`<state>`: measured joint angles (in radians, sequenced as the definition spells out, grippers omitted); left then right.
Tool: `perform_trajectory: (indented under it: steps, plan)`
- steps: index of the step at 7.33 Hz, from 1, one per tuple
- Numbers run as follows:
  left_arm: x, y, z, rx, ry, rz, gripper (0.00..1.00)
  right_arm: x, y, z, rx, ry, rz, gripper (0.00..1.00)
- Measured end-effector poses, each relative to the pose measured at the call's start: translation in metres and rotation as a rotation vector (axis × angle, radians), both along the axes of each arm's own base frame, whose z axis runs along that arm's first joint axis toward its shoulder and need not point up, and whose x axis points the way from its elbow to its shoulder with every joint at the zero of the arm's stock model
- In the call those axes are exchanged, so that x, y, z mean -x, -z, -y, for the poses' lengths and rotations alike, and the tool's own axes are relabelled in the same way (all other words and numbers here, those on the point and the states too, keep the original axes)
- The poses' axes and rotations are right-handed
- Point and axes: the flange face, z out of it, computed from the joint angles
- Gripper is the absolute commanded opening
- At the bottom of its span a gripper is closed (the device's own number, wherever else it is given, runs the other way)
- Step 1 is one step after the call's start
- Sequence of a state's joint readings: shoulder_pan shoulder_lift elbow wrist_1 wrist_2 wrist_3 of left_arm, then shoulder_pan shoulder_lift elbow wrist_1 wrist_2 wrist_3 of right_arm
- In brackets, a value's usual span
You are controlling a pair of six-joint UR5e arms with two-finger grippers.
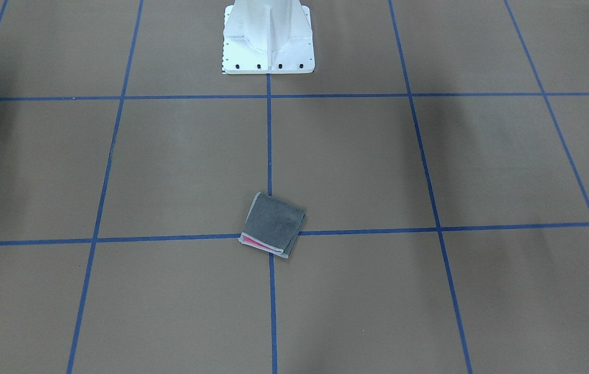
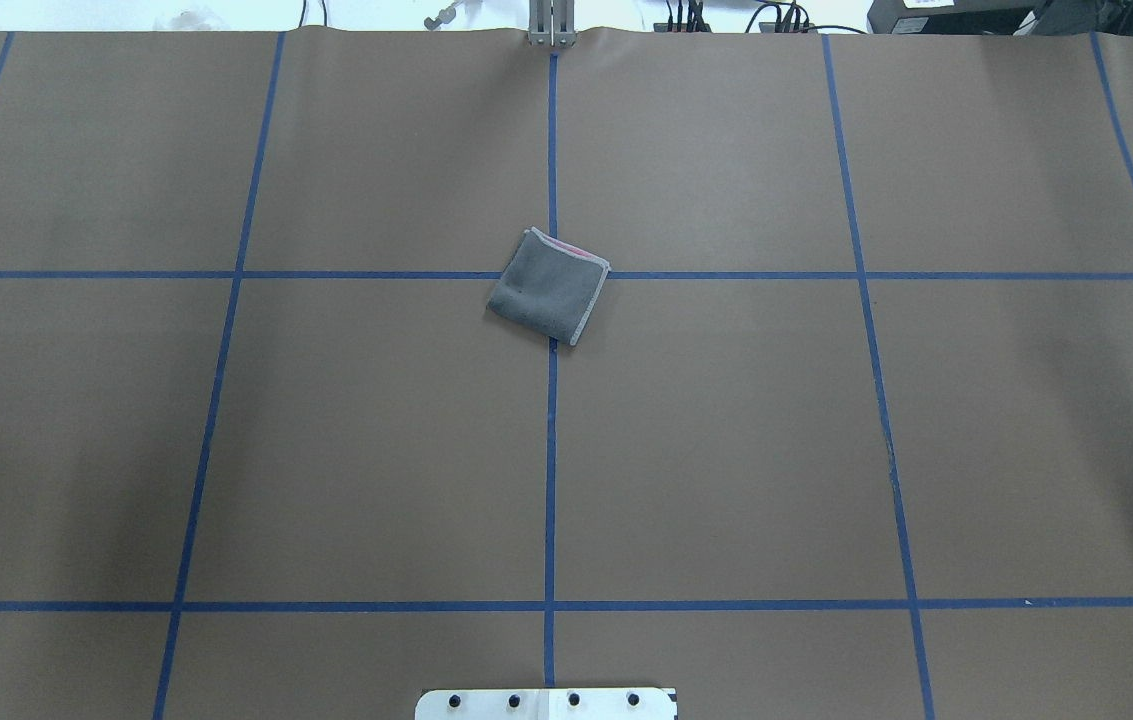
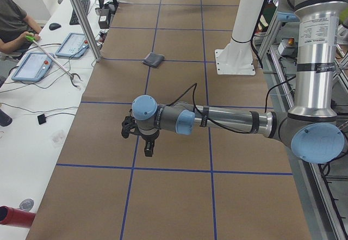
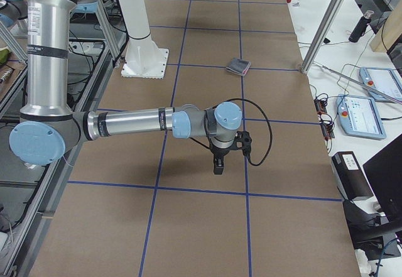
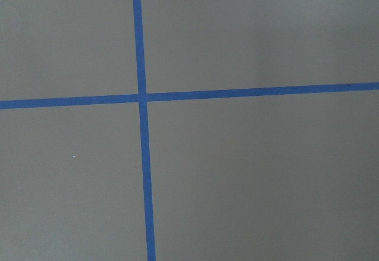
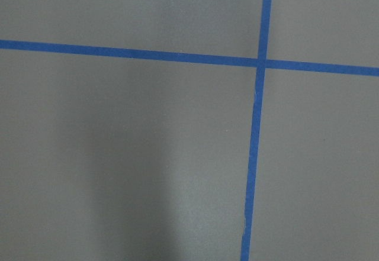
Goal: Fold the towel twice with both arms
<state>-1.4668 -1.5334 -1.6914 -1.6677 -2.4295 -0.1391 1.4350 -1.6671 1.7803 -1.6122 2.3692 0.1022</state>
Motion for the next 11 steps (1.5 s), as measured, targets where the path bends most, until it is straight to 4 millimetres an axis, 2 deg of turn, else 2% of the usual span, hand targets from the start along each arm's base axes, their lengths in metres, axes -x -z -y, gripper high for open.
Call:
perform_trajectory:
  steps: [2, 4, 8, 11]
  plan:
    - [0.000, 0.002, 0.000, 0.000, 0.003, 0.006, 1.00, -0.017, 0.002, -0.009, -0.001, -0.036, 0.017, 1.00]
    - [0.001, -0.003, -0.001, 0.009, 0.004, 0.009, 1.00, -0.021, 0.002, -0.011, -0.001, -0.045, 0.014, 1.00]
    - [0.000, 0.002, 0.002, -0.001, 0.002, 0.002, 1.00, -0.023, -0.003, -0.009, 0.003, -0.053, -0.036, 1.00]
    - [0.000, 0.025, -0.005, -0.035, 0.001, -0.020, 1.00, -0.022, -0.009, -0.006, 0.012, -0.050, -0.039, 1.00]
